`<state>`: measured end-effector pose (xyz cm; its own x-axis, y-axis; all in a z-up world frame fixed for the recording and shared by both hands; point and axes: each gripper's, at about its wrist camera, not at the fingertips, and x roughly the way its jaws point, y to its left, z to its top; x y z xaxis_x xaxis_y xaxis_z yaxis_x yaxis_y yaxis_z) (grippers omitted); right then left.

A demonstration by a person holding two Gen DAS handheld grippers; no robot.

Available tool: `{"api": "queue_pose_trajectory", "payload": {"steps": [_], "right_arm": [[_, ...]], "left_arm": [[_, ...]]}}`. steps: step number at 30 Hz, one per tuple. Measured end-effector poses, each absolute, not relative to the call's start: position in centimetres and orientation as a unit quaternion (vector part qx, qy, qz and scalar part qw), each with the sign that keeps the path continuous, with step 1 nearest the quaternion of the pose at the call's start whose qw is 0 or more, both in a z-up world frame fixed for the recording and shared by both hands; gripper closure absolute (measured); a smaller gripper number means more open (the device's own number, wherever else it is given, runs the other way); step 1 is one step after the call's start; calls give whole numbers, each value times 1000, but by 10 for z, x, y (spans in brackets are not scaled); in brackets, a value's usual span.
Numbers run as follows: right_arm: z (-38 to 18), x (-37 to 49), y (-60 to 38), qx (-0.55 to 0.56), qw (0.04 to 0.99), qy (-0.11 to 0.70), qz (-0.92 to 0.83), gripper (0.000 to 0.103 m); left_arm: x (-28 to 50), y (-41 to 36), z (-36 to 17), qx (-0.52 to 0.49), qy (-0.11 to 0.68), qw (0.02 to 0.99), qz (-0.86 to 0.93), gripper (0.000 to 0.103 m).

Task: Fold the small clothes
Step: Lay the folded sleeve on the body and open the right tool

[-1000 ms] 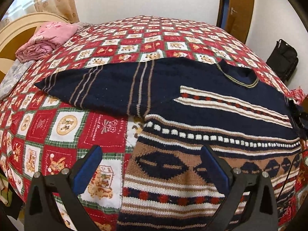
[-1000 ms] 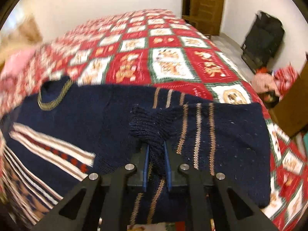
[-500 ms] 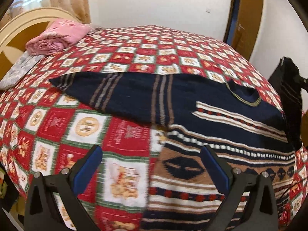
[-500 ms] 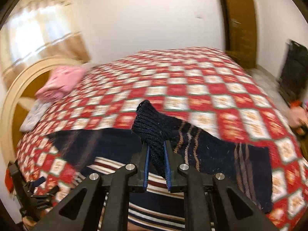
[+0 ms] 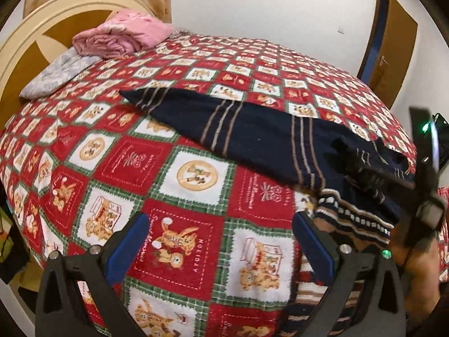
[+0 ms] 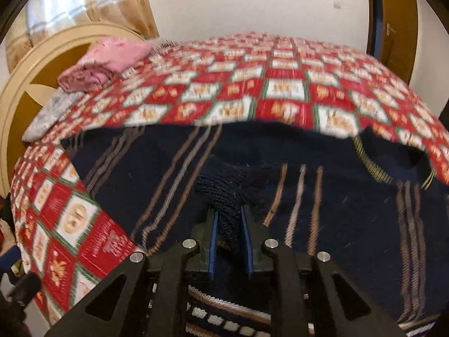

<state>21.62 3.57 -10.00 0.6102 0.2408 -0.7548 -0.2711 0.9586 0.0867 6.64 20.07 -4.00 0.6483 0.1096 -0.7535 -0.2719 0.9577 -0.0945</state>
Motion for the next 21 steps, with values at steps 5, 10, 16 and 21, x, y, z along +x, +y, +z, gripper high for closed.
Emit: {"api": "queue_pose_trajectory", "payload": {"steps": [5, 10, 16, 21], "right_arm": [[-102, 208, 44, -13, 888, 417, 192, 35], [-65, 185, 31, 60, 873, 387, 292, 35], [-28, 169, -66, 84, 917, 343, 183, 35], [-40, 174, -185, 41, 926, 373, 28, 82]], "left_arm": [[70, 198, -44, -103, 409, 901, 100, 0], [70, 182, -41, -79, 407, 906, 85, 0], [69, 167, -36, -58, 400, 912, 75, 0], [75, 147, -37, -48, 406, 911, 59, 0]]}}
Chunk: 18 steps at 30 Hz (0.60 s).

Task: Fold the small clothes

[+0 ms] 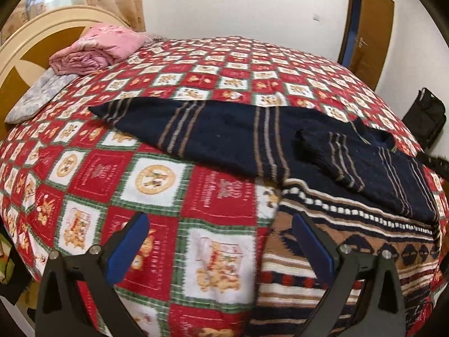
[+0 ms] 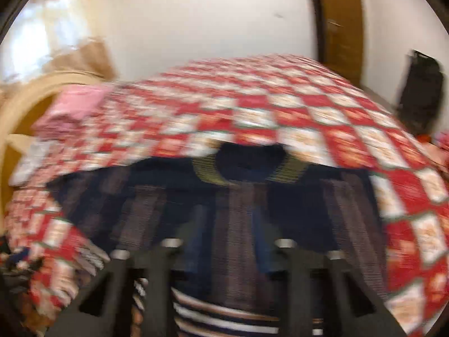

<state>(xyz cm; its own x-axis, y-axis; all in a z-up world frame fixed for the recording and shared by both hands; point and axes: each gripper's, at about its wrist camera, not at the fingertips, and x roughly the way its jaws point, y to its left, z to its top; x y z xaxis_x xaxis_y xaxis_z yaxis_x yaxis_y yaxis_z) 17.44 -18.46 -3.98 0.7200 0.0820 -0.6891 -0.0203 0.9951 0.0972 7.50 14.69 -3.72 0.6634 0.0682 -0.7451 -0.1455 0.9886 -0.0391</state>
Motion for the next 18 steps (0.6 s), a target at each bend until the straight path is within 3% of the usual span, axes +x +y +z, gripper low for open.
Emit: {"api": "queue_pose_trajectory", "payload": {"steps": [10, 15, 18], "right_arm": [[-102, 119, -296, 128, 884, 444, -68, 87], [-94, 112, -307, 164, 882, 437, -72, 93], [-67, 122, -305, 136, 904, 398, -78, 85]], "left_arm": [[80, 95, -30, -3, 408, 912, 23, 0], [76, 77, -28, 23, 406, 914, 10, 0], [77, 72, -27, 30, 402, 915, 8, 0]]}}
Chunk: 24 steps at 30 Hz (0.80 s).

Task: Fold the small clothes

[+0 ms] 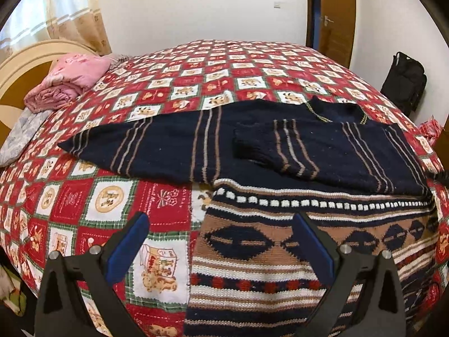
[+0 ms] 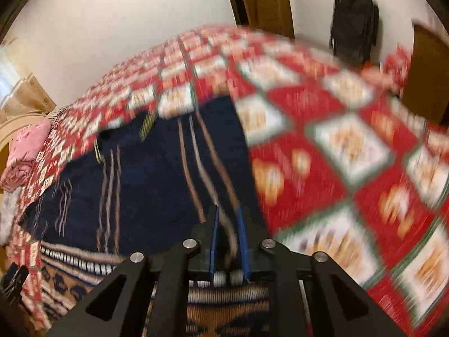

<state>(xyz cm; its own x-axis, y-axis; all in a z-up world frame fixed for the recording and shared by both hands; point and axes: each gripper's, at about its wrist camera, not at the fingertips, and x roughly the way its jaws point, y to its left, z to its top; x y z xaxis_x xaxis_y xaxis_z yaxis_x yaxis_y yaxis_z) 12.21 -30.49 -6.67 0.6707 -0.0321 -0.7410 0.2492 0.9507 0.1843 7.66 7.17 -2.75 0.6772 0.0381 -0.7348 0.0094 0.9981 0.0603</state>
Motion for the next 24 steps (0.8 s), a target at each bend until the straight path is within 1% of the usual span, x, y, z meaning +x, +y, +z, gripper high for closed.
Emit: {"api": "queue_pose_trajectory", "payload": {"steps": [1, 2, 3, 4, 7, 8, 9, 10, 11, 12, 13, 15, 16, 17, 19, 21, 23, 24], "right_arm": [[-56, 131, -305, 123, 913, 383, -72, 66], [-50, 140, -305, 120, 916, 376, -70, 50], [-45, 153, -308, 120, 919, 370, -67, 19], [-43, 165, -309, 114, 920, 368, -66, 14], [-51, 208, -305, 52, 916, 389, -90, 14], [-56, 219, -303, 31, 913, 396, -95, 16], [-63, 231, -300, 14, 908, 406, -101, 25], [-71, 241, -298, 5, 902, 419, -102, 43], [-77, 246, -300, 4, 898, 428, -101, 53], [-85, 255, -303, 12, 892, 441, -96, 68], [-90, 254, -305, 16, 889, 447, -95, 74], [-94, 254, -311, 17, 890, 445, -99, 79], [-93, 252, -313, 21, 892, 441, -100, 86], [-90, 249, -316, 23, 894, 434, -109, 89], [-85, 242, -327, 19, 895, 414, -164, 103], [-86, 234, -352, 45, 889, 403, -213, 103], [-97, 230, -371, 84, 881, 418, -205, 103], [-98, 223, -374, 92, 886, 409, -199, 103]], "left_arm": [[78, 70, -28, 28, 403, 915, 7, 0], [80, 68, -28, 28, 405, 914, 7, 0], [82, 66, -28, 28, 405, 914, 8, 0], [83, 64, -28, 28, 406, 913, 10, 0], [88, 59, -27, 28, 409, 912, 13, 0], [91, 58, -28, 31, 411, 911, 18, 0], [95, 56, -28, 39, 415, 908, 26, 0], [96, 55, -29, 45, 417, 907, 31, 0], [99, 53, -30, 55, 418, 906, 39, 0], [101, 51, -31, 62, 417, 906, 45, 0], [101, 51, -32, 66, 417, 905, 47, 0], [103, 49, -34, 72, 419, 904, 48, 0], [104, 49, -36, 74, 420, 903, 48, 0], [104, 49, -36, 75, 421, 903, 47, 0], [106, 48, -39, 77, 425, 900, 47, 0], [106, 47, -41, 76, 427, 900, 45, 0], [107, 46, -42, 74, 429, 899, 40, 0], [107, 46, -43, 75, 430, 899, 40, 0]]}}
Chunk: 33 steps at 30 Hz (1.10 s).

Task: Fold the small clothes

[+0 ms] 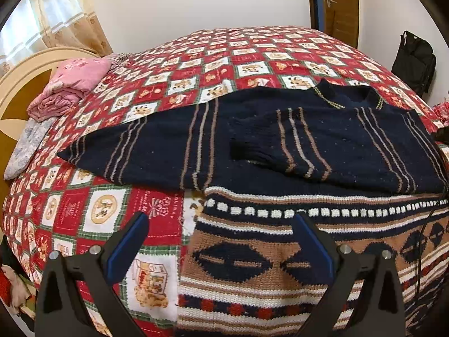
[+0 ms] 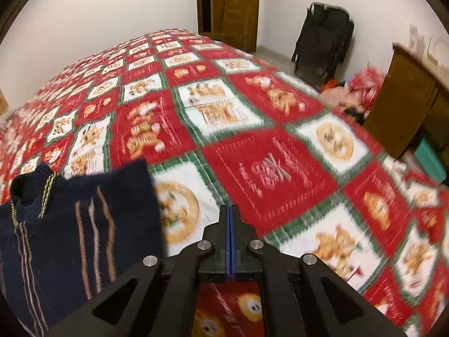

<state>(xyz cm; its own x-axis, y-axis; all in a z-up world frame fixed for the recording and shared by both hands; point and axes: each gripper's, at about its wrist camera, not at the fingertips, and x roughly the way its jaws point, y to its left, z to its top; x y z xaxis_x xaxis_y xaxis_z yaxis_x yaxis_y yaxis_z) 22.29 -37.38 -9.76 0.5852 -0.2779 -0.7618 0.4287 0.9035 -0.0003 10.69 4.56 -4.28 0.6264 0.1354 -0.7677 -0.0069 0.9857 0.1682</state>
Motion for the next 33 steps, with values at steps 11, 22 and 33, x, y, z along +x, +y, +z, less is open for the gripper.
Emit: {"api": "queue_pose_trajectory", "payload": {"steps": [11, 22, 33], "right_arm": [[-47, 168, -272, 88, 925, 367, -43, 102], [-84, 151, -231, 158, 885, 438, -21, 102], [-25, 79, -114, 186, 902, 339, 190, 22]], "left_arm": [[103, 50, -39, 63, 427, 901, 42, 0], [96, 141, -38, 2, 422, 900, 111, 0], [166, 314, -30, -136, 371, 891, 223, 0]]}}
